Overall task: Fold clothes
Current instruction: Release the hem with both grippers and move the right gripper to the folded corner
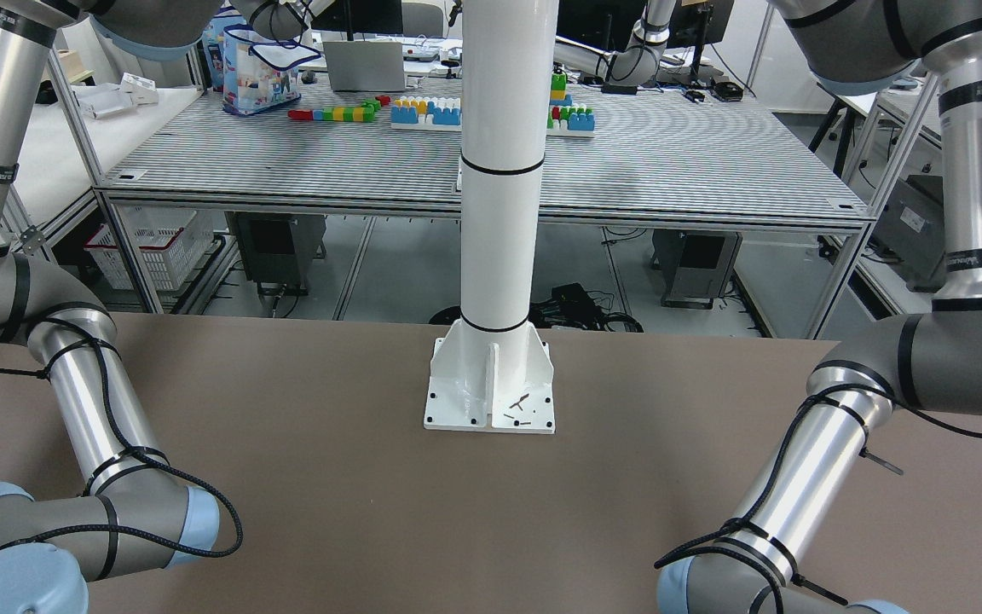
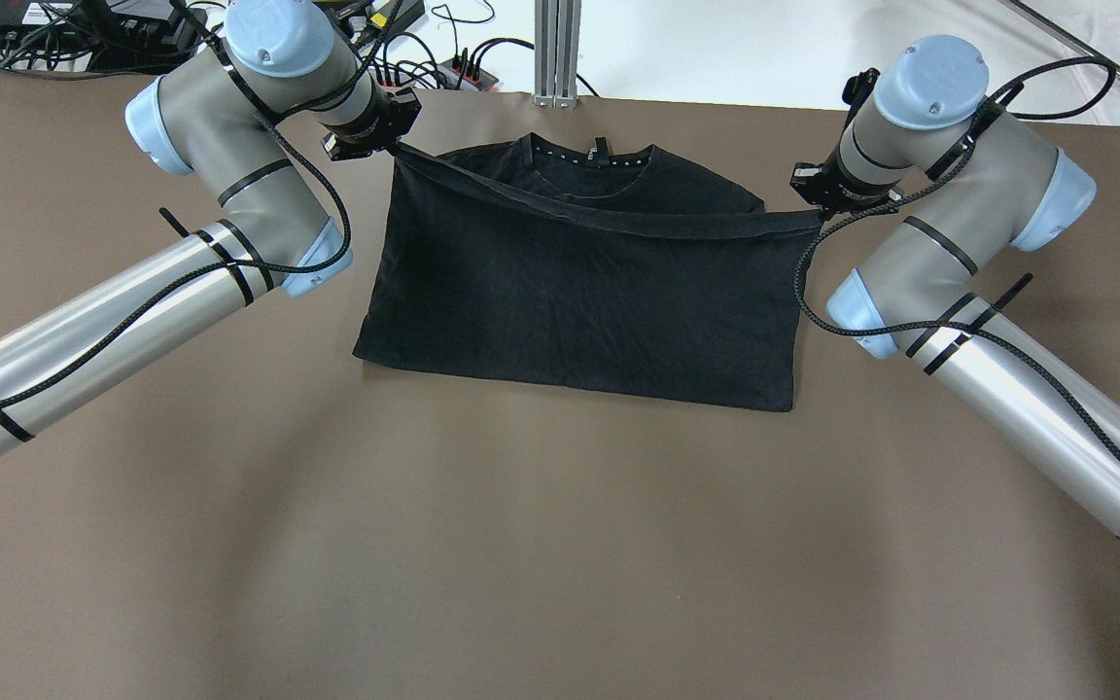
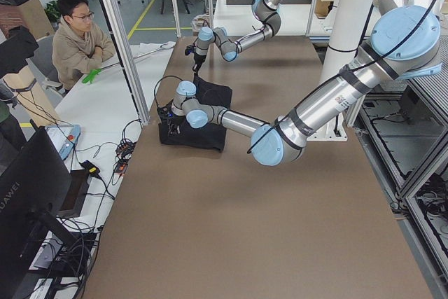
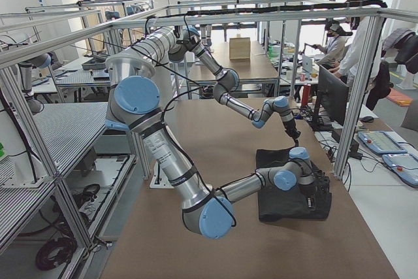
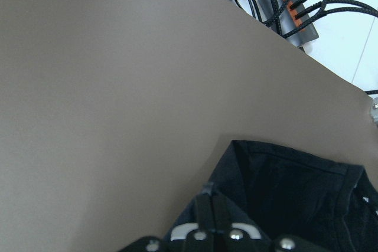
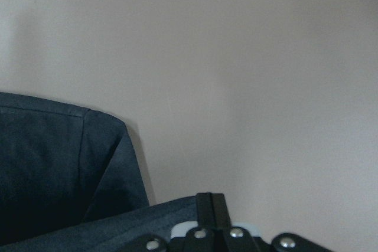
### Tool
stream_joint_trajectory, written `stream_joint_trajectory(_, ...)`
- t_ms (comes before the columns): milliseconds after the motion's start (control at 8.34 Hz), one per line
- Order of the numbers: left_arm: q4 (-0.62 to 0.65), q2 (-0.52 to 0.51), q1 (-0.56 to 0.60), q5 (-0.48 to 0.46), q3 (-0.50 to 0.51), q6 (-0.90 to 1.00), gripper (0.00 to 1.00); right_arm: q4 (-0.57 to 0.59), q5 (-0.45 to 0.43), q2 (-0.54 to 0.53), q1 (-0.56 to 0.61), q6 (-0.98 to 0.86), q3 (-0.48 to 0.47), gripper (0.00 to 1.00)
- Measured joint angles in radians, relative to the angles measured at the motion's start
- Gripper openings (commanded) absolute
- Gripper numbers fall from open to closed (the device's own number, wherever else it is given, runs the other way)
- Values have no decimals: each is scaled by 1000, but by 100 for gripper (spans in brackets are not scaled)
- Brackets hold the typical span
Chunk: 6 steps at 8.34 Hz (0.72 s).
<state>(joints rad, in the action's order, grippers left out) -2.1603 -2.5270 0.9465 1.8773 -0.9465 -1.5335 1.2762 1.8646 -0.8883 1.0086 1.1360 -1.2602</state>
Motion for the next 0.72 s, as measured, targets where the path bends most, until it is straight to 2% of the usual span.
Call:
stream_joint_trajectory(360, -18, -1, 0, -1, 19, 3, 0, -55, -32, 12, -11, 56, 36, 29)
stream_joint_trajectory(480, -19, -1, 0, -1, 20, 3, 0, -59, -35, 17, -15, 74, 38, 32)
stream_joint_trajectory(719, -19, -1, -1, -2, 21, 4, 82, -67, -38, 23, -17, 92, 40, 43)
